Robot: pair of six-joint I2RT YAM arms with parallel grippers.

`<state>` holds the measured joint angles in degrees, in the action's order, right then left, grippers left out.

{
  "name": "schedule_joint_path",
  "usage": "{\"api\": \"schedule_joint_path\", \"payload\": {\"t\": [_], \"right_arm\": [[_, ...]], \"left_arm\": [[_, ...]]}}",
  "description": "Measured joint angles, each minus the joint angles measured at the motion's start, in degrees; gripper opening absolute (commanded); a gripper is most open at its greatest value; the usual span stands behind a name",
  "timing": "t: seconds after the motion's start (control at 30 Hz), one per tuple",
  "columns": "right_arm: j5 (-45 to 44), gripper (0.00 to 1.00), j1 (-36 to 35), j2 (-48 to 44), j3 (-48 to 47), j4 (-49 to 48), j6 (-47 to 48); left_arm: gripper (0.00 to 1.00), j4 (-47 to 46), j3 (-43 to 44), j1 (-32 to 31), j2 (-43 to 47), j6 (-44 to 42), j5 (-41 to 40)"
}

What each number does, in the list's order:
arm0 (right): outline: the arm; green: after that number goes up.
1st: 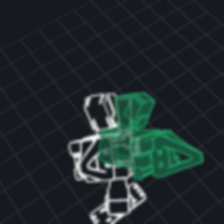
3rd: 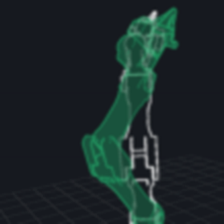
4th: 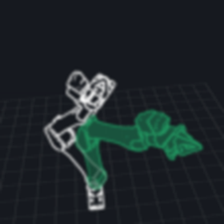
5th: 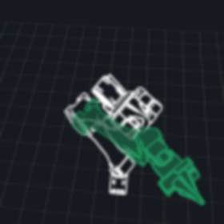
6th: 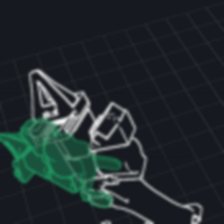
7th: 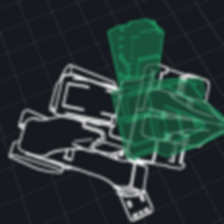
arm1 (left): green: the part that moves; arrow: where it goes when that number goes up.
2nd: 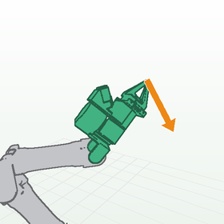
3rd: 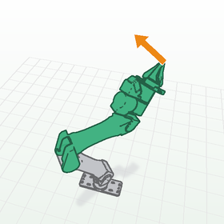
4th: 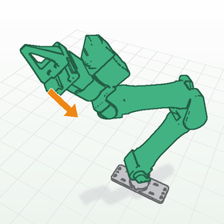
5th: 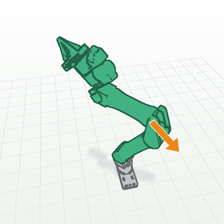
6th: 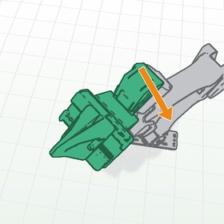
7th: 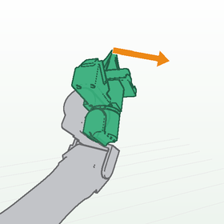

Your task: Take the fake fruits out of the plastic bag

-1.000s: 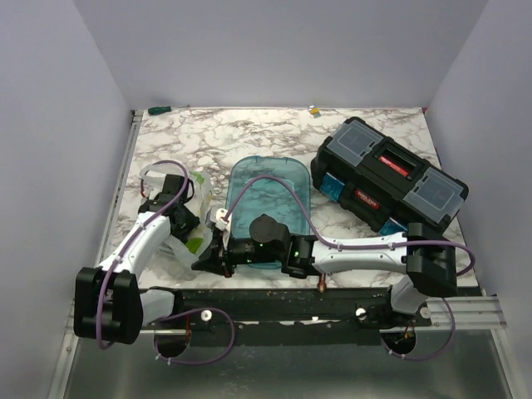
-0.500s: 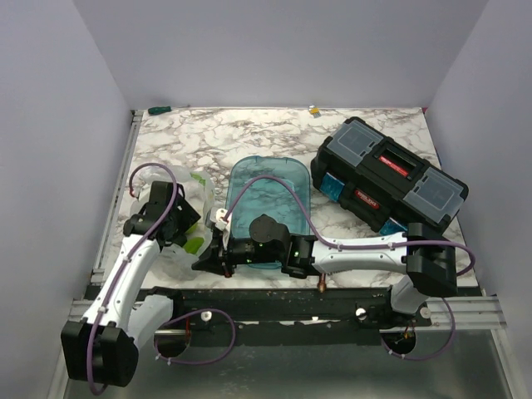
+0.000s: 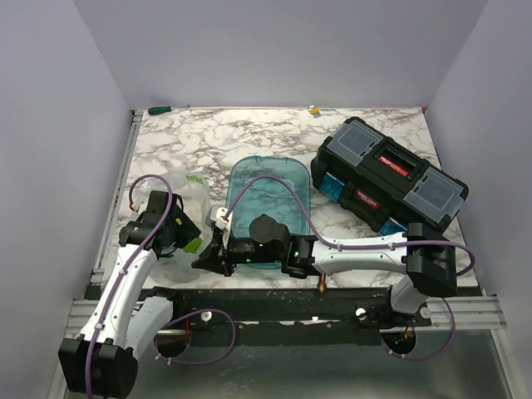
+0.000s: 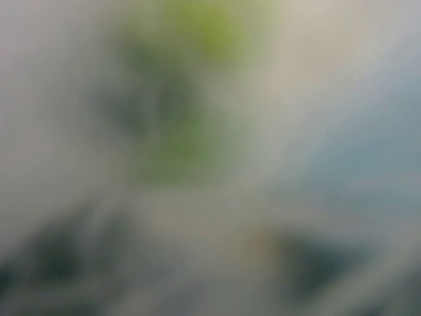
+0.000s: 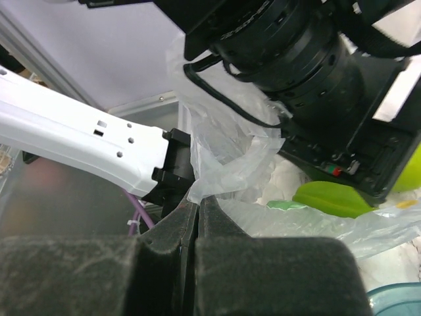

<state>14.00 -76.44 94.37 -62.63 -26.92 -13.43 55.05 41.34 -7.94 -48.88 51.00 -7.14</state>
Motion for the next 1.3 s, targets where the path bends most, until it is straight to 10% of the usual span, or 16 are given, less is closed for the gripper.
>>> {"api": "schedule_joint_path", "payload": {"t": [0.53,1.07,1.3], "right_arm": [[-2.91,0.01,0.00,-0.63,0.72,0.00,-0.02],[-3.87,0.01,0.00,-2.23,1.79,-0.09,-0.02],[-3.87,0.01,0.00,-2.23,1.79,-0.24,-0.02]], "left_arm": [[0.72,-1.66,-10.99,0.00,-5.40,8.09,3.63],[0.08,-5.11,-9.99,-0.04,-4.52,7.50,-1.20],[0.00,-2.99,-4.98,-0.04,1.75,4.02,-1.42]]}}
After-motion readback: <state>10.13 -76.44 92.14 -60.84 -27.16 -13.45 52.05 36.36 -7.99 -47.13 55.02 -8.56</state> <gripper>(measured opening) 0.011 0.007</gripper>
